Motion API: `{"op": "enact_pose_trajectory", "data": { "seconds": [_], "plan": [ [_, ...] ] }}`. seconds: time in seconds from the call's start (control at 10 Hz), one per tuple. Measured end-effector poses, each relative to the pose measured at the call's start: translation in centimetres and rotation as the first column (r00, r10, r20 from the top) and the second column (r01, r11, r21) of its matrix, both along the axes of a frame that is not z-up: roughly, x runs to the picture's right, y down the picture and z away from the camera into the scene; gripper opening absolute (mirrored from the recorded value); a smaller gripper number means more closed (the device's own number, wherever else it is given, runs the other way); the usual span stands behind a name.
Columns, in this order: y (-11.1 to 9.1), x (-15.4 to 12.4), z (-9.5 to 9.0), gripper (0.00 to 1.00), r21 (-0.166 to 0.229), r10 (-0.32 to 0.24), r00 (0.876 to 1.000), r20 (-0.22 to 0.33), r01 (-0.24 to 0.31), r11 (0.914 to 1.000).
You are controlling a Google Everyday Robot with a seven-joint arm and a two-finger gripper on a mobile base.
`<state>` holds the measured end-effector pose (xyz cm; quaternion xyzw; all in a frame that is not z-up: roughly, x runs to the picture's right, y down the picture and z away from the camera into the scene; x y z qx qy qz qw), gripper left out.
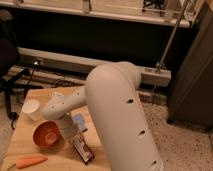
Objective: Place the eraser in the ceramic cup
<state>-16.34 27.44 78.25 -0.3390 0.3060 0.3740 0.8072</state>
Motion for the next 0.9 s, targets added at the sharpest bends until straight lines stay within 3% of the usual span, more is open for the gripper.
{"op": "enact_pose_trajectory", "data": {
  "seconds": [0.2, 0.3, 0.5, 0.6, 0.7, 0.9],
  "plan": [
    [-0.6, -0.4, 0.2, 0.02, 0.022, 0.005, 1.000, -0.017, -0.005, 0.9998],
    [-2.2, -0.6, -0.2, 0.00, 0.069, 0.052, 0.998, -0.032, -0.049, 0.9964],
    [-6.1, -0.2, -2.1, 0.00, 0.176, 0.154, 0.987, -0.036, -0.146, 0.9735],
    [-9.3, 0.3, -4.9, 0.00, 0.260, 0.222, 0.975, -0.009, -0.212, 0.9419],
    [-11.5, 0.9, -7.3, 0.00, 0.316, 0.253, 0.967, 0.018, -0.245, 0.9164],
    [-16.8, 1.4, -13.8, 0.00, 0.449, 0.281, 0.954, 0.102, -0.297, 0.8429]
  ]
}}
